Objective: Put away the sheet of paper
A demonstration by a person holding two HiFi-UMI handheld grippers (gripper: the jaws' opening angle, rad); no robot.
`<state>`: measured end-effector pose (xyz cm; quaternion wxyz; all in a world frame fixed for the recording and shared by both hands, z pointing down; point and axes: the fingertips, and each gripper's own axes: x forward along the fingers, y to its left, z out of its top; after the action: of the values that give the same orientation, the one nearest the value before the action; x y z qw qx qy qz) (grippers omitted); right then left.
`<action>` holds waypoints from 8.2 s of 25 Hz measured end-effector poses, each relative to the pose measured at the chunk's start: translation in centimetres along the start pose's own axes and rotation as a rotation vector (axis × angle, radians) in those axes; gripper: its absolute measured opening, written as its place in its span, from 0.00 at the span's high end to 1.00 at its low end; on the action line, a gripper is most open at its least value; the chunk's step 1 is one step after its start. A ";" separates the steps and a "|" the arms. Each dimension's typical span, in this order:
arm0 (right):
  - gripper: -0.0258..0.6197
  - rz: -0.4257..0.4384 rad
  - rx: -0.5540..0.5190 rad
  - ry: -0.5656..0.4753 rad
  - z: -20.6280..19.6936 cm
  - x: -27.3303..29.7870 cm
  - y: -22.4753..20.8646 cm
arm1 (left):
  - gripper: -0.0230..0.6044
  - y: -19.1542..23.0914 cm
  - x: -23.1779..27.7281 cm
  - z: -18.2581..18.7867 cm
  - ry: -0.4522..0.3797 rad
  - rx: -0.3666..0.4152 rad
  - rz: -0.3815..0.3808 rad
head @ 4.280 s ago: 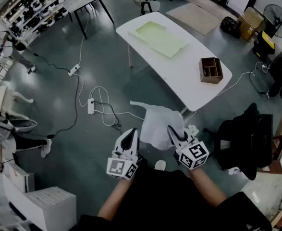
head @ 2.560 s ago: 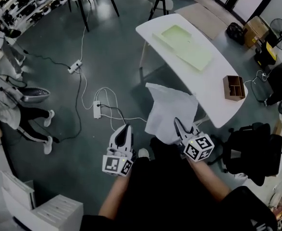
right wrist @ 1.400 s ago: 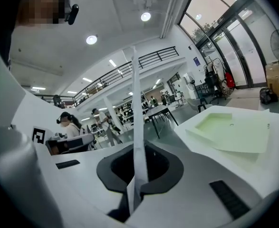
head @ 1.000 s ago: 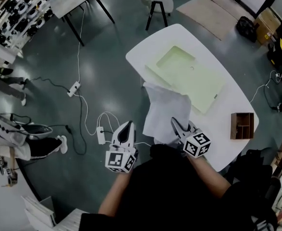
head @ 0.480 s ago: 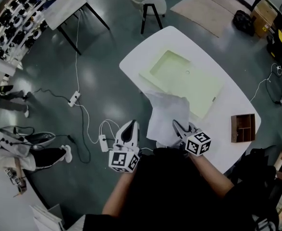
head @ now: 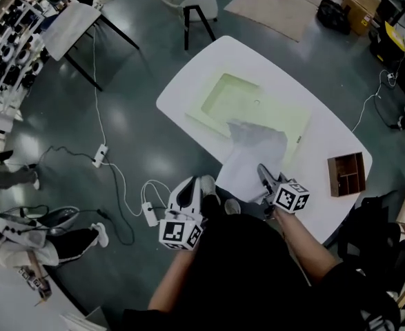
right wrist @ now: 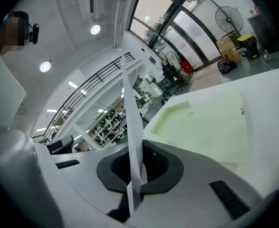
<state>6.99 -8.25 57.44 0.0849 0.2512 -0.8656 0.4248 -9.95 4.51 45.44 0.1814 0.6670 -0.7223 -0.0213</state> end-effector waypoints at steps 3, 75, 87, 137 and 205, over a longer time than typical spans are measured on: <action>0.96 -0.082 -0.001 -0.010 0.7 0.6 -2.2 | 0.96 0.4 2.0 -0.2 0.025 -0.006 -0.043; 0.96 -0.458 0.295 0.012 4.3 15.7 -20.3 | 0.96 9.3 21.8 0.4 0.226 0.005 -0.447; 0.96 -0.372 0.374 -0.010 4.2 17.2 -20.3 | 0.96 4.3 25.7 -0.3 0.272 0.043 -0.492; 0.96 -0.284 0.372 0.084 3.2 28.5 -16.7 | 0.96 6.5 26.8 -5.6 0.394 -0.022 -0.394; 0.69 -0.365 -0.260 -0.050 12.3 9.0 2.0 | 0.96 10.1 18.2 2.5 0.068 -0.028 -0.444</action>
<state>-0.96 -20.08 51.59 0.1708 0.4012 -0.8549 0.2810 -21.16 -12.61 50.15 0.2056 0.8074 -0.5509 -0.0482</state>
